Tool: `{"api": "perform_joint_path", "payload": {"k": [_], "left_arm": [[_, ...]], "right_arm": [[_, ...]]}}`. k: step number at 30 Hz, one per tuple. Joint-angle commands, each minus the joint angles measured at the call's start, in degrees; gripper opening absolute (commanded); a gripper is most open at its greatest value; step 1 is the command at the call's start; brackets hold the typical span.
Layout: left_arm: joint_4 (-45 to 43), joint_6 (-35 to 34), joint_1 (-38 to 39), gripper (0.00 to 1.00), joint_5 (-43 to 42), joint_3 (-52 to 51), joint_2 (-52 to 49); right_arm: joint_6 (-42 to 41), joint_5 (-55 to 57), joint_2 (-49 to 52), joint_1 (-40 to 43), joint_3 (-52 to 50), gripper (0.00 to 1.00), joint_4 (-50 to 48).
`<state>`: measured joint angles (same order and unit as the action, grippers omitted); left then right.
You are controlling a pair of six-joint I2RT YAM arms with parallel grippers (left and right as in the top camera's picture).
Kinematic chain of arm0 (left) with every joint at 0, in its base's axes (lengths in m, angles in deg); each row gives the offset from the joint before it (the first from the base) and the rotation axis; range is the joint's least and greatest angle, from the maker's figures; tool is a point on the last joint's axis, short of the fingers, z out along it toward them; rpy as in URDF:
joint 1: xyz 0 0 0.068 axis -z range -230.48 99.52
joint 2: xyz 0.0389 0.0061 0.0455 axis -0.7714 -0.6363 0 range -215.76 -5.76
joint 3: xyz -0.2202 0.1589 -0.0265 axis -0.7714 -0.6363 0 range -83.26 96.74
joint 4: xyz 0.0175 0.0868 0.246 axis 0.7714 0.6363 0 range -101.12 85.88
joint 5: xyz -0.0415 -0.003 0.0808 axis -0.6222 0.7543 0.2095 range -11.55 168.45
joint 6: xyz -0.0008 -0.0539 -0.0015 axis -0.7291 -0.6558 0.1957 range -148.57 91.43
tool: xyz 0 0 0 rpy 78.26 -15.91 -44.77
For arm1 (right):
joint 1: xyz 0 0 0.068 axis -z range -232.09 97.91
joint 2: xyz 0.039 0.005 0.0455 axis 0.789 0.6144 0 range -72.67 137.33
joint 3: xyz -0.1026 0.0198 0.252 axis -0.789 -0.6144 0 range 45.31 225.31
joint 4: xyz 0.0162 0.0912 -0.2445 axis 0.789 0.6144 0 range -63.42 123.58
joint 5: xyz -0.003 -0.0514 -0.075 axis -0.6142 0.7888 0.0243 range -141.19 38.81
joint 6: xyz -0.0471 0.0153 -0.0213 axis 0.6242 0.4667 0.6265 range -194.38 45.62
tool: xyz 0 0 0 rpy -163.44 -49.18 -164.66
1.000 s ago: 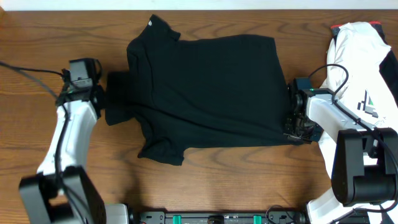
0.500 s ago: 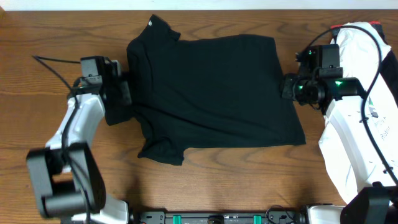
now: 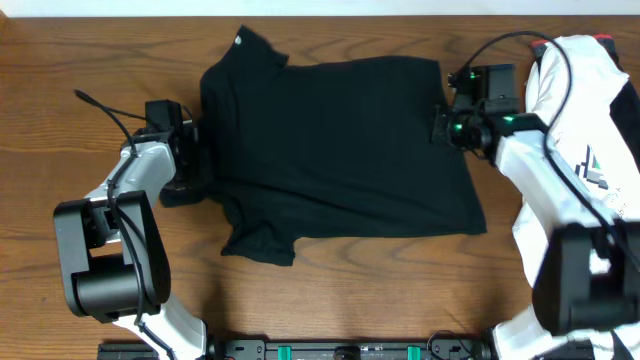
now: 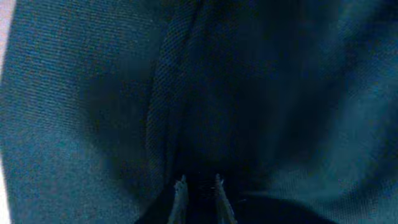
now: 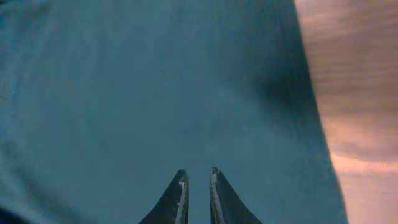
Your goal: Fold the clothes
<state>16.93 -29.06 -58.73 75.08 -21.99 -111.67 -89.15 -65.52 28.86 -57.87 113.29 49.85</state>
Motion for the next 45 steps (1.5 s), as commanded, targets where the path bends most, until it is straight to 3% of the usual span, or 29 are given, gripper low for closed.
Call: {"api": "perform_joint_path", "payload": {"k": [1,7,13,20,31,35,38,43,44,45], "left_arm": [[1.9,-3.58,-1.68,0.19,7.67,-0.02,-0.72],[1.44,-4.28,-1.68,0.19,7.43,-0.02,-0.72],[1.03,-4.28,-1.7,0.22,7.45,0.0,-0.72],[0.76,-4.26,-1.7,0.27,7.5,0.07,-0.72],[0.13,-4.24,-1.7,0.28,7.5,0.15,-0.72],[0.35,-3.85,-1.7,0.38,7.48,1.44,-0.5],[3.52,-3.85,-1.7,0.48,7.48,4.94,1.4],[11.43,-3.89,-1.7,0.62,7.43,12.31,7.8],[12.39,-3.91,-1.7,0.78,7.19,13.05,9.29],[13.11,-3.91,-1.7,0.88,6.34,13.46,10.84]], "right_arm": [[0.39,-4.09,5.51,-1.01,-0.68,0.11,-4.92],[-4.02,-4.59,14.32,-1.05,-0.63,0.09,-14.64],[-5.6,-1.57,20.63,-0.68,-0.5,0.04,-15.93],[-6.43,19.28,21.16,2.38,0.74,0.03,-8.41],[-4.24,22.05,21.16,6.54,12.59,0.01,3.45],[-1.29,21.92,21.14,6.58,17.42,0.02,8.39],[1.84,20.22,20.48,6.58,22.43,0.15,14.62],[4.15,14.82,16.26,6.58,28.68,0.27,22.71],[4.17,13.66,15.1,6.58,29.11,0.31,23.41],[4.17,12.37,13.86,6.58,29.24,0.34,23.82]]}}
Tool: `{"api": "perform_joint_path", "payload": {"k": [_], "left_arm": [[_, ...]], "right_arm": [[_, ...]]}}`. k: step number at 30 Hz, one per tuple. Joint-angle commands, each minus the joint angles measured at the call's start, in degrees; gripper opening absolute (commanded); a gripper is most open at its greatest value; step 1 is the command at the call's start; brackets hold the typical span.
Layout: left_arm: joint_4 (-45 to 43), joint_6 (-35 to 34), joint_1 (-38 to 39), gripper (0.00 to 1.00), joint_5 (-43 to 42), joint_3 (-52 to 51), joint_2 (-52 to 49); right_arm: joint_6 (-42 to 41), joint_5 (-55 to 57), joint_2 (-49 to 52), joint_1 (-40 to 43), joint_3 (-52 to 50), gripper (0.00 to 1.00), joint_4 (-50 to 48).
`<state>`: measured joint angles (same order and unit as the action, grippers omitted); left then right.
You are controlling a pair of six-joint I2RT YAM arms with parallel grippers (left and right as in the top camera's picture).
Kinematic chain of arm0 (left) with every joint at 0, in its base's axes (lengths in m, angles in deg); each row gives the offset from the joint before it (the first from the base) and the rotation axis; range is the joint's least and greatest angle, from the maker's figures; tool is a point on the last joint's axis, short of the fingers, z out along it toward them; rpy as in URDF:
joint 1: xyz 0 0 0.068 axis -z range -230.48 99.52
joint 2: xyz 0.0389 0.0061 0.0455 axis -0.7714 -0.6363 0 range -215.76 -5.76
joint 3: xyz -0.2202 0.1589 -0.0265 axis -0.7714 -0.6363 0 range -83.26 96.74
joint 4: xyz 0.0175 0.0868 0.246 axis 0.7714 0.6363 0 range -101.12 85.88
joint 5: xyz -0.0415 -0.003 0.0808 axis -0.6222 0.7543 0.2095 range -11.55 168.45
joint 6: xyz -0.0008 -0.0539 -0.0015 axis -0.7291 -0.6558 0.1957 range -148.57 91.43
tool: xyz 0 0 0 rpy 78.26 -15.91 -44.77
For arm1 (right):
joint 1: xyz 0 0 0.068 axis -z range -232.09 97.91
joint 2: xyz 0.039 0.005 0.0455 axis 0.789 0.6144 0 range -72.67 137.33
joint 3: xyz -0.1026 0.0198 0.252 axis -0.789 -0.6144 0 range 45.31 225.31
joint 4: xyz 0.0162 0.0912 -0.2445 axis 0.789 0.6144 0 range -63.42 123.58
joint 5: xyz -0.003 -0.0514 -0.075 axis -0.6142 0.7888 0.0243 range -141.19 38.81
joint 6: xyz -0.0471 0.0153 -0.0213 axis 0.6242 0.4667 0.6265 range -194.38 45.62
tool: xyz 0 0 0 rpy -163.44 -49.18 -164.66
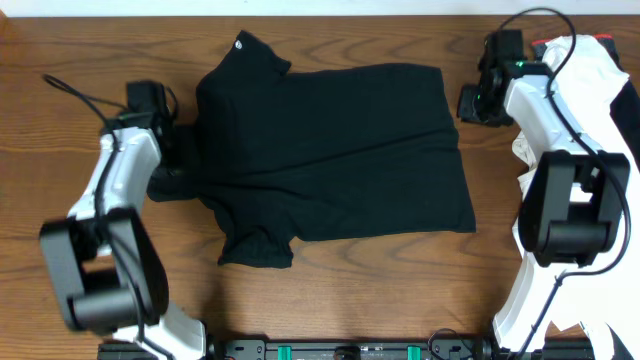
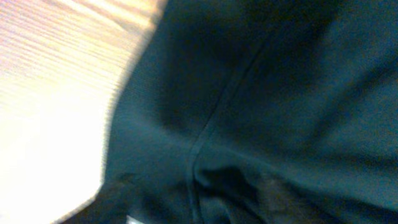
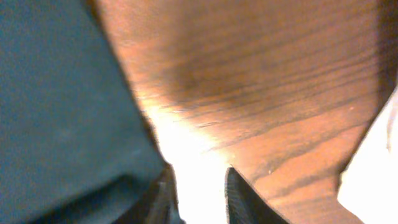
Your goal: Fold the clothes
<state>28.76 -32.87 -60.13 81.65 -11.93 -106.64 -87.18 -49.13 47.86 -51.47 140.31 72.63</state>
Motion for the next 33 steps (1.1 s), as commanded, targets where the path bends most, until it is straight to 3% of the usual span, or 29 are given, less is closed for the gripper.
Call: {"api": "perform_joint_path", "payload": {"k": [1,2,5,6,7,9,12,15,17,21,23,28,33], "left_arm": [[1.79,-0.11,-0.31,0.88,-2.21,3.5,7.76],[2.14,-0.09,-0.31,0.84,-4.35,3.48,9.33],[4.37,-0.11,-0.31,0.36,-10.82,3.48,13.64],[5.44,-0.13,-0.31,0.28,-12.44,3.48,14.75],[7.19,-0.13,-0.31,0.28,-14.34,3.48,15.96],[12.39,-1.62,-0.28,0.86,-18.25,3.48,17.51],[22.38,-7.91,-0.07,0.8,-19.32,3.04,17.84],[27.04,-8.26,1.27,0.53,-19.23,0.81,18.01],[27.82,-8.72,3.3,0.45,-18.12,-1.42,19.28],[27.85,-16.44,9.86,0.45,-7.39,-6.03,25.59],[27.06,-21.42,14.43,0.51,-4.35,-9.66,30.71],[21.46,-30.4,20.02,0.72,-3.63,-20.76,37.66],[13.4,-32.26,20.11,0.78,-5.11,-28.68,35.87]], "right_arm": [[2.21,-5.31,-6.54,0.17,2.23,0.39,1.57],[2.21,-6.82,-7.93,0.17,2.23,0.44,2.4],[2.23,-10.71,-11.19,0.15,2.23,0.46,7.06],[2.23,-11.32,-12.0,0.15,2.23,0.46,8.87],[2.23,-11.45,-12.74,0.11,2.23,0.46,10.99],[2.89,-11.58,-14.12,0.07,2.23,0.45,15.58],[4.74,-12.28,-15.41,0.04,2.23,0.41,20.63],[7.19,-15.04,-17.0,0.02,2.23,0.4,23.08],[7.34,-16.83,-18.91,0.0,2.23,0.4,24.2],[7.32,-17.79,-23.17,-0.28,2.21,0.43,27.91],[7.3,-17.73,-25.16,-1.05,2.19,0.45,30.97],[5.51,-17.51,-26.51,-3.04,0.02,0.5,34.58],[4.9,-17.51,-26.51,-4.66,-6.73,0.49,30.34]]}}
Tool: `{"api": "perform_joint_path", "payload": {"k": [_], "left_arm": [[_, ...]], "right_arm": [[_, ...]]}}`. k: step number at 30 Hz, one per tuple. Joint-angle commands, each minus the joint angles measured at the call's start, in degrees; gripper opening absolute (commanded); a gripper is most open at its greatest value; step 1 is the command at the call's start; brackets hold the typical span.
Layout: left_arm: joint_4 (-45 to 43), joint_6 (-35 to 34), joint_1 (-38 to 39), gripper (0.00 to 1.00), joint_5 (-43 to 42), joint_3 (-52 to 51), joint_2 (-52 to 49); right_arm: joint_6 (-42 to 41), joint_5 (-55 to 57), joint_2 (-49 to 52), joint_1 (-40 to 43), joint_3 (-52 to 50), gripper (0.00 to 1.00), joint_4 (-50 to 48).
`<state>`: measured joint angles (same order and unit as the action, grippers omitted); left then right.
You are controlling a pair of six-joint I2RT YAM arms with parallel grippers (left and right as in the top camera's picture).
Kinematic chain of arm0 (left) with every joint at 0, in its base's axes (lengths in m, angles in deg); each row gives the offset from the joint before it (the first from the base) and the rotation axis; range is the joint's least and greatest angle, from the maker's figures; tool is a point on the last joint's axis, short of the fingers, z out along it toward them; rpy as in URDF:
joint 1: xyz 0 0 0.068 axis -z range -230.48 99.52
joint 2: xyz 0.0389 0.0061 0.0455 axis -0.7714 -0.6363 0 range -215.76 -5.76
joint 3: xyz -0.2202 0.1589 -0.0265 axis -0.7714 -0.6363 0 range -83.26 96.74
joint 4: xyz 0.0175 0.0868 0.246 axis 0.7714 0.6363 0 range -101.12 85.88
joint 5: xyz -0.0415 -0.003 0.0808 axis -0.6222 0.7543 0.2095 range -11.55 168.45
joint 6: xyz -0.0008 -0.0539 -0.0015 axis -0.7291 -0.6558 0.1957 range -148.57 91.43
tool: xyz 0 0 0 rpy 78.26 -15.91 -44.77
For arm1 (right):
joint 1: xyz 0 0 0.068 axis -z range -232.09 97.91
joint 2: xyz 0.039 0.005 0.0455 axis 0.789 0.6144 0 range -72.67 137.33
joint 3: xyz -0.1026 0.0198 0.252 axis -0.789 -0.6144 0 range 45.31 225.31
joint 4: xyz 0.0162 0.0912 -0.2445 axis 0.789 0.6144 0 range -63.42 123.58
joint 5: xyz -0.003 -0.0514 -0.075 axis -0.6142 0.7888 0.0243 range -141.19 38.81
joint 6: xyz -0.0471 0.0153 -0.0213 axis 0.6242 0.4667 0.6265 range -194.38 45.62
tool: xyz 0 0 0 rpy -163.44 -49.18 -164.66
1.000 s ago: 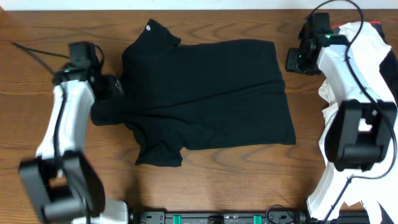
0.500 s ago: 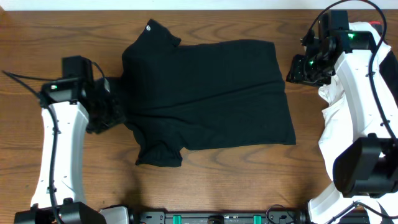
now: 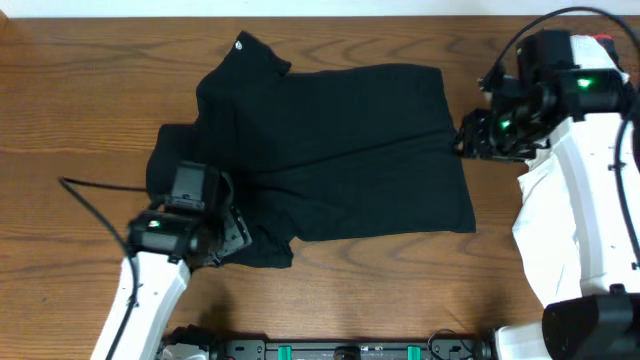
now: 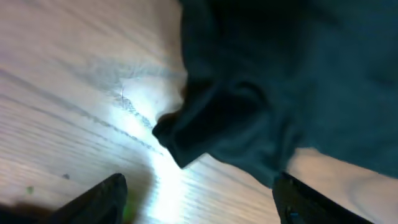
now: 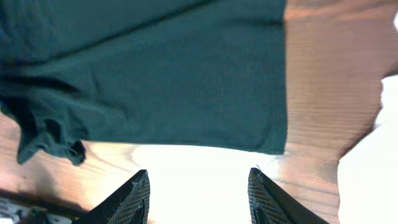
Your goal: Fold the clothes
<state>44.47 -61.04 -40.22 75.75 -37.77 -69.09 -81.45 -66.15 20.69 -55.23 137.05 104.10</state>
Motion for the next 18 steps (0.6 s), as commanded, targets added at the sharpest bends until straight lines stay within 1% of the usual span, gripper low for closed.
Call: {"api": "perform_joint_path", "payload": {"k": [1,6,8,9,10,11,13,16,18], "left_arm": [[-4.13,-4.09,0.22,0.78,0.39,-3.32,-2.64],[-10.69,-3.15,0.22,0.8,2.38,-3.39,-9.22],[-12.28,-2.99,0.22,0.79,1.75,-3.39,-12.76],[-12.31,-2.99,0.22,0.78,0.66,-3.39,-14.4],[-12.22,-2.99,0.22,0.74,-1.2,-3.39,-16.35],[-12.13,-2.95,0.22,0.7,-3.02,-3.39,-17.99],[-11.76,-2.97,0.22,0.54,-5.75,-3.39,-21.4],[-9.88,-3.02,0.04,0.06,-8.35,-3.37,-24.17],[-7.39,-3.54,-0.02,0.06,-9.86,-3.34,-24.04]], "right_arm": [[-0.85,-0.5,0.66,-1.03,-4.83,0.49,-2.32],[-1.29,-0.5,0.66,-1.07,-9.07,0.49,-6.21],[-1.7,-0.5,0.66,-1.07,-9.88,0.48,-6.73],[-1.88,-0.46,0.66,-1.05,-10.16,0.48,-6.93],[-1.88,-0.46,0.66,-1.07,-10.38,0.48,-7.08],[-1.9,-0.46,0.66,-1.05,-10.51,0.48,-7.13],[-1.88,-0.24,0.66,-1.05,-10.56,0.48,-7.21],[-1.92,0.66,0.66,-1.05,-10.56,0.48,-7.5],[-2.12,1.64,0.66,-1.07,-10.75,0.49,-7.48]]}}
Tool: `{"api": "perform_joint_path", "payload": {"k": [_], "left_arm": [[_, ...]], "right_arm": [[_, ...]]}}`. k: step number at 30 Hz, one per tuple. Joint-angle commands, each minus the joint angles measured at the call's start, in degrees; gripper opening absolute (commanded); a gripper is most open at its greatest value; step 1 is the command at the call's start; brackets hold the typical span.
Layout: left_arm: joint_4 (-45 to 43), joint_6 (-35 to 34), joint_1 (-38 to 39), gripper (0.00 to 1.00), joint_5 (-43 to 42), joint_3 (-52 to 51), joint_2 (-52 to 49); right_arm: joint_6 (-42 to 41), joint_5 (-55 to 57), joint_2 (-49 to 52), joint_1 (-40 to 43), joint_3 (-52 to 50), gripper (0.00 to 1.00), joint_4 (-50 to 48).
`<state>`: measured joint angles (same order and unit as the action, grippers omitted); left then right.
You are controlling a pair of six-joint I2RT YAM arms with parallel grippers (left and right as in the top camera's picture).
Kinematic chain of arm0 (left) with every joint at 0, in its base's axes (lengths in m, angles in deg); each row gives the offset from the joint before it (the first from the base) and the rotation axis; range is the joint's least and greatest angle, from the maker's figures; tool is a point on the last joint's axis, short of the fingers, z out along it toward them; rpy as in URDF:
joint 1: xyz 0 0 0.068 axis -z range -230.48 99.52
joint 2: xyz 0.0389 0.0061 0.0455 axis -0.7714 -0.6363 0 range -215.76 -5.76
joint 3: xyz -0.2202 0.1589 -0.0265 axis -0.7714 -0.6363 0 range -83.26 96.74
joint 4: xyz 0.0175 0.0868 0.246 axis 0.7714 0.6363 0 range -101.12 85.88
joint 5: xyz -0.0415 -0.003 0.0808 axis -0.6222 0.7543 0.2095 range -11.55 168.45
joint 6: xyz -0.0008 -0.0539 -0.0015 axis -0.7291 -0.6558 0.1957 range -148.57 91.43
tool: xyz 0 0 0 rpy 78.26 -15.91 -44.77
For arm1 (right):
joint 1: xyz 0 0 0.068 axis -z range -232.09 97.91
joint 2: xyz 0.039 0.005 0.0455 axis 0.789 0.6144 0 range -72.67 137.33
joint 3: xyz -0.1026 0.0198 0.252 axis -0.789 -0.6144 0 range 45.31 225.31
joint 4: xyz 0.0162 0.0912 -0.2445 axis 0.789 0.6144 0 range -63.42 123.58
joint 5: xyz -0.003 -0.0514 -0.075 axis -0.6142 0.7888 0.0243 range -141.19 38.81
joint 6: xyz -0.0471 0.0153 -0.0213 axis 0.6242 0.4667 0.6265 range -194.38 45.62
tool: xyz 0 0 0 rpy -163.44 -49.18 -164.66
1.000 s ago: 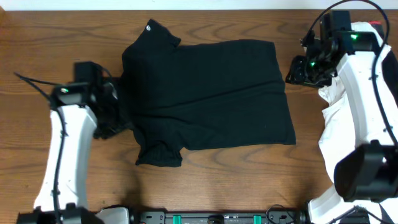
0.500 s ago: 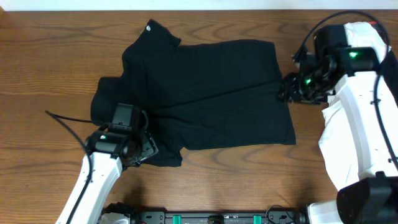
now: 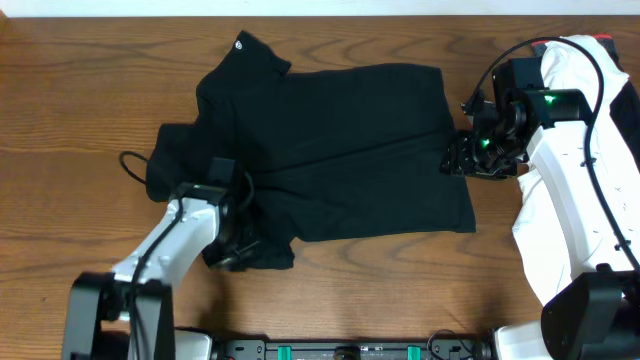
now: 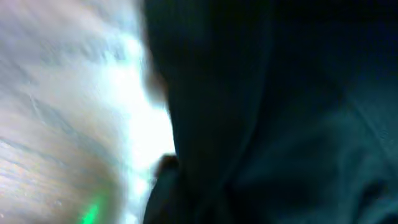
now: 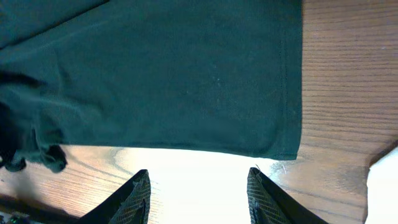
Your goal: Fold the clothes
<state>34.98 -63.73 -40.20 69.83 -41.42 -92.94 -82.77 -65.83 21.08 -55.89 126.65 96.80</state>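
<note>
A black T-shirt (image 3: 330,140) lies spread flat on the wooden table (image 3: 70,70), collar at the far left and hem to the right. My left gripper (image 3: 233,250) is down at the crumpled near sleeve (image 3: 262,248). Its wrist view is a blur of dark cloth (image 4: 267,112) beside bright wood, and its fingers do not show. My right gripper (image 5: 199,190) stands wide open over bare wood, just off the shirt's hem corner (image 5: 283,146). From overhead the right gripper (image 3: 458,160) is at the hem's right edge.
A pile of white clothes (image 3: 585,55) lies at the table's right edge, behind and under my right arm. The left arm's black cable (image 3: 130,160) loops over the wood beside the far sleeve (image 3: 165,160).
My left gripper has gone from just beside the near sleeve to right against it, so cloth now fills its view. My right gripper is lower and closer to the hem corner, still open.
First both grippers were shut over the shirt, left at the far sleeve and right at the upper hem corner. Then the right was off the shirt and the left at the sleeve's edge. Both later stood open, left by the near sleeve. Now they are close to the sleeve and hem.
</note>
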Motion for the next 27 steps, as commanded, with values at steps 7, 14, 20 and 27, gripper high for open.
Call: {"api": "perform_joint_path", "payload": {"k": [7,14,20,27], "left_arm": [[13.92,-0.48,-0.33,0.06,-6.36,1.25,4.79],[17.46,-0.48,-0.33,0.08,-4.15,1.25,7.5],[16.83,-0.48,-0.33,0.09,-4.2,1.25,7.45],[17.09,-0.48,-0.33,0.15,-4.2,1.25,7.45]], "right_arm": [[-2.23,2.56,0.37,-0.42,-5.73,0.55,-5.88],[-3.89,-2.29,0.37,-0.42,-17.18,0.51,-13.92],[-10.97,-0.68,0.37,-0.42,-29.0,0.32,-24.15],[-19.23,7.63,0.37,-0.35,-40.68,0.03,-35.3]]}}
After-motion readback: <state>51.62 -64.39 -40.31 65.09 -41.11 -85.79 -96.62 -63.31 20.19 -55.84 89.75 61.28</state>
